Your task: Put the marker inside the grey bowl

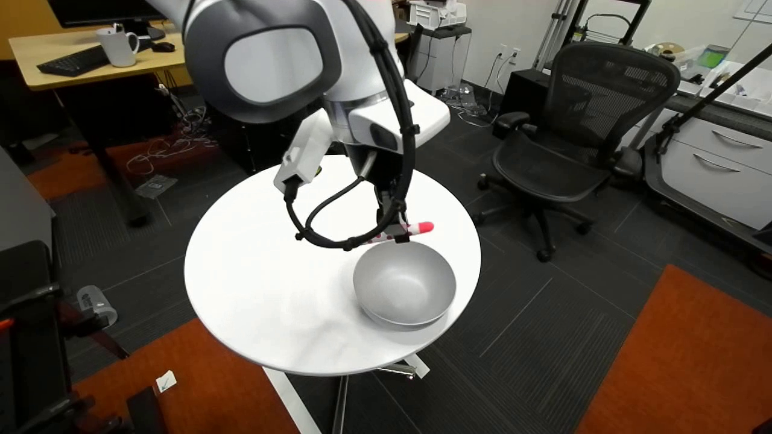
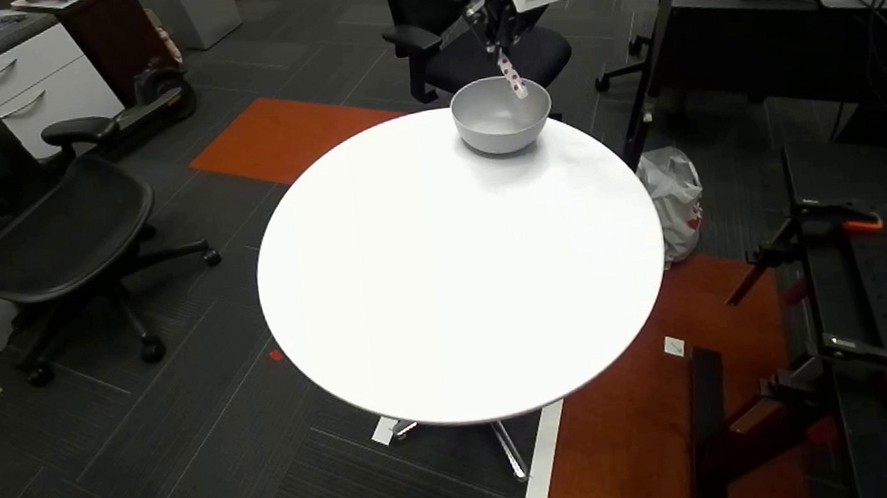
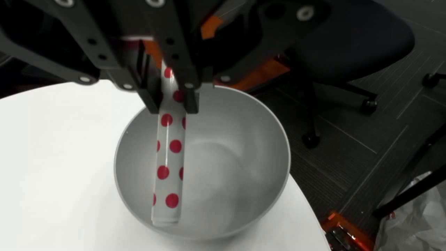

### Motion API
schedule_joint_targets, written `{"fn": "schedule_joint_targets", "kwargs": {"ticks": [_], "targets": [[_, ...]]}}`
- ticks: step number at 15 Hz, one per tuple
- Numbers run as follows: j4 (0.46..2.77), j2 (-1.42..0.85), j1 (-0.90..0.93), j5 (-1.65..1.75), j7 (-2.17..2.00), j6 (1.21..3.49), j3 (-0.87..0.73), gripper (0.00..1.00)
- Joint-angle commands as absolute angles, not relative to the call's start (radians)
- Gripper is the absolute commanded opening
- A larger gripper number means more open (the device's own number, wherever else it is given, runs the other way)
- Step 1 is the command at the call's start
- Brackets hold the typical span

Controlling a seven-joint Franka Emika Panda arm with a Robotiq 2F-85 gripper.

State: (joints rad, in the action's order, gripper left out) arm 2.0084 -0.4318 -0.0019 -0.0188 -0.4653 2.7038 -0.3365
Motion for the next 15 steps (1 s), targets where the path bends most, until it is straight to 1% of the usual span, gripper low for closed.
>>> {"fn": "schedule_joint_targets", "kwargs": {"ticks": [1, 9, 10, 11, 12, 15], "targets": [[1.885, -0.527, -0.03, -0.017, -0.502, 2.685, -0.333, 0.05], [1.745, -0.646, -0.061, -0.039, -0.499, 2.583, -0.323, 0.05], [1.738, -0.65, -0.064, -0.043, -0.5, 2.577, -0.321, 0.45], [1.731, -0.652, -0.067, -0.046, -0.497, 2.571, -0.318, 0.46], [1.725, -0.655, -0.069, -0.048, -0.498, 2.566, -0.317, 0.51], [1.714, -0.659, -0.073, -0.049, -0.498, 2.557, -0.314, 0.75]]}}
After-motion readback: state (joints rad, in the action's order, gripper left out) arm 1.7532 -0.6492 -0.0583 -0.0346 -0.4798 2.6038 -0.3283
